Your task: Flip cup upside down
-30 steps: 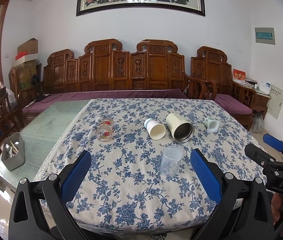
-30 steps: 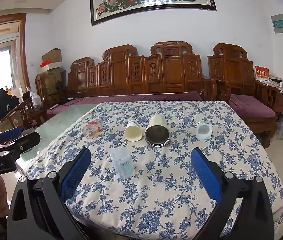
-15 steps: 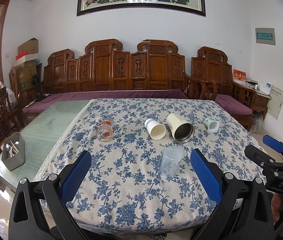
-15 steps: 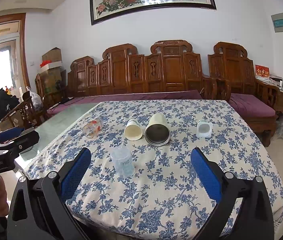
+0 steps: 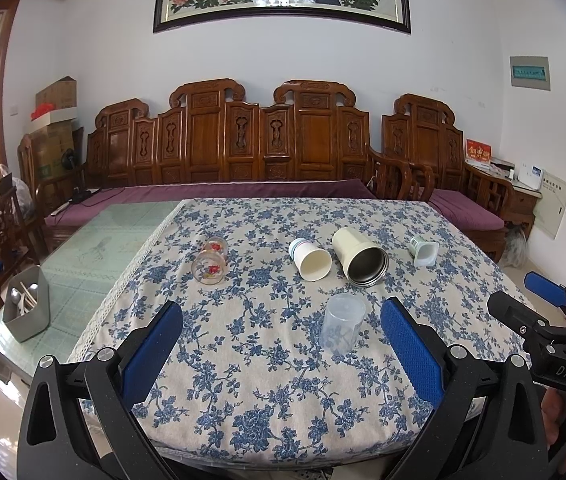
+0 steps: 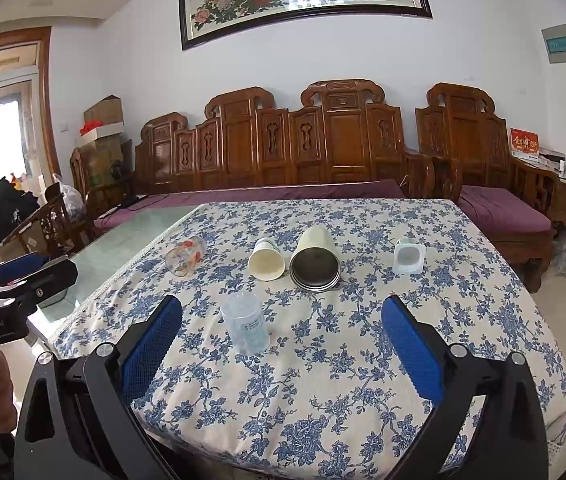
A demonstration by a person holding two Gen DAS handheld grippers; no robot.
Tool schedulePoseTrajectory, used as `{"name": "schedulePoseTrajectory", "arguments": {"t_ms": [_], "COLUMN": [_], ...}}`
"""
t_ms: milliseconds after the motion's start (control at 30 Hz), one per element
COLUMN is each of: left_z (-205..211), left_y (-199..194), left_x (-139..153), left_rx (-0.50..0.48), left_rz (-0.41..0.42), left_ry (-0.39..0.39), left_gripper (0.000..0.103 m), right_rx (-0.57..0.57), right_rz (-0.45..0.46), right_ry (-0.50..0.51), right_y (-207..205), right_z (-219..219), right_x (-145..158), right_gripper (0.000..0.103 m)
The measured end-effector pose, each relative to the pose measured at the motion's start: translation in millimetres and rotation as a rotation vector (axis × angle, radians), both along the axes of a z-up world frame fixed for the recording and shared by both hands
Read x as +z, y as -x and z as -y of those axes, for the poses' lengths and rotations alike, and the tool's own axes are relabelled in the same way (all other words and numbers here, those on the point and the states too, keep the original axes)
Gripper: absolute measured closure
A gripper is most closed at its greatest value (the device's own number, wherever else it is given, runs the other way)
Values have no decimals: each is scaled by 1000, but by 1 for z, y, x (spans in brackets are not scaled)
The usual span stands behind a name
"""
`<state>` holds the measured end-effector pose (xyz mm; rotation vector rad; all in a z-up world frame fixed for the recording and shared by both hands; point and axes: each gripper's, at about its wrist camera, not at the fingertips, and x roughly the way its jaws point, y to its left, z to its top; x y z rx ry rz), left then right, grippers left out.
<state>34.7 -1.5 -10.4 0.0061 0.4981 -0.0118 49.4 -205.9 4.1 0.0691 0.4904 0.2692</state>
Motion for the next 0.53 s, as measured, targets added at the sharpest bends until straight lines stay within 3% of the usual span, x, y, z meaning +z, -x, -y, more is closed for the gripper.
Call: {"name": "schedulePoseTrajectory", "arguments": {"t_ms": [533], "left_z": [-1], "left_y": [0], "left_x": [2], "left_rx": [5], "left_rz": [3], "left_ry": [-1], "left_gripper": [8], "right_rx": [0], "right_rz": [1], "right_ry": [0], "right_y": [1], "right_z": [0], "right_x": [-1], "right_gripper": [2]}}
